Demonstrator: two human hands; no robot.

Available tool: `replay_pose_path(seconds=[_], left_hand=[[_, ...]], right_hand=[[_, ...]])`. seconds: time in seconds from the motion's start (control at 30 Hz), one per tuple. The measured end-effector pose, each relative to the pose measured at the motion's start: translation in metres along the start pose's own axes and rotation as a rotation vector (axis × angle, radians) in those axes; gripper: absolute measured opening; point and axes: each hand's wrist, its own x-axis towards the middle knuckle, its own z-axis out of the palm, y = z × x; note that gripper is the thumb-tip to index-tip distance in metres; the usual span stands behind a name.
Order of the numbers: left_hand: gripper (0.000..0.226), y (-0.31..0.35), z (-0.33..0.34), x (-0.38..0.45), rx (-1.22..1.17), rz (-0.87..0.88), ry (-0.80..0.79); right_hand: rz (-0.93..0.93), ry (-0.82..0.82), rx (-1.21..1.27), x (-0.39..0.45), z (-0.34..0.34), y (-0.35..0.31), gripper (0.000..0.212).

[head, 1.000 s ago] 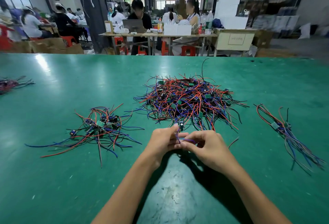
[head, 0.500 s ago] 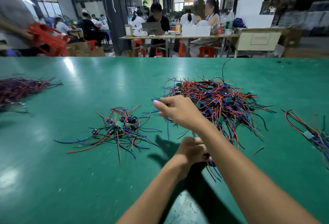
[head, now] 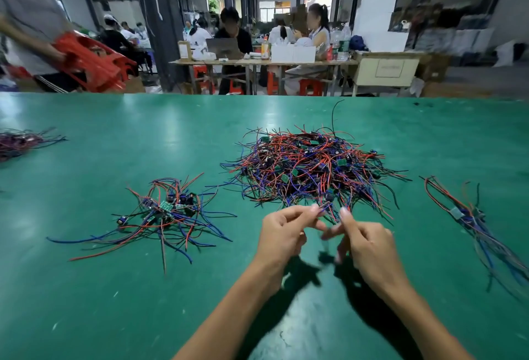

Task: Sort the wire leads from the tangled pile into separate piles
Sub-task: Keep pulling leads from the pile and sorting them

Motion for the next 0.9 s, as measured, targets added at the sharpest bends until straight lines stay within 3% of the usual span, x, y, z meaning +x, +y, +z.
replay_pose_path(seconds=[0.1, 0.2, 0.63, 0.77, 0.9], left_hand=[[0.014, 0.003, -0.004, -0.002, 0.185, 0.231, -0.014], [0.011, 0.005, -0.010, -0.003, 0.367, 0.344, 0.020], [0.013, 0.004, -0.018, 0.000, 0.504, 0.353, -0.017], [0.014, 0.003, -0.022, 0.002, 0.525, 0.326, 0.002], [0.015, 0.005, -0.023, 0.001, 0.429, 0.177, -0.124]], right_hand=[[0.244, -0.192, 0.570, 0.007, 0.001, -0.010, 0.050], [0.285, -0.245, 0.821, 0.010, -0.002, -0.013, 0.047], [0.277, -0.071, 0.884, 0.000, -0.001, -0.015, 0.024], [0.109, 0.072, 0.788, 0.001, 0.001, -0.012, 0.012], [0.075, 0.142, 0.747, 0.003, 0.003, -0.006, 0.011]])
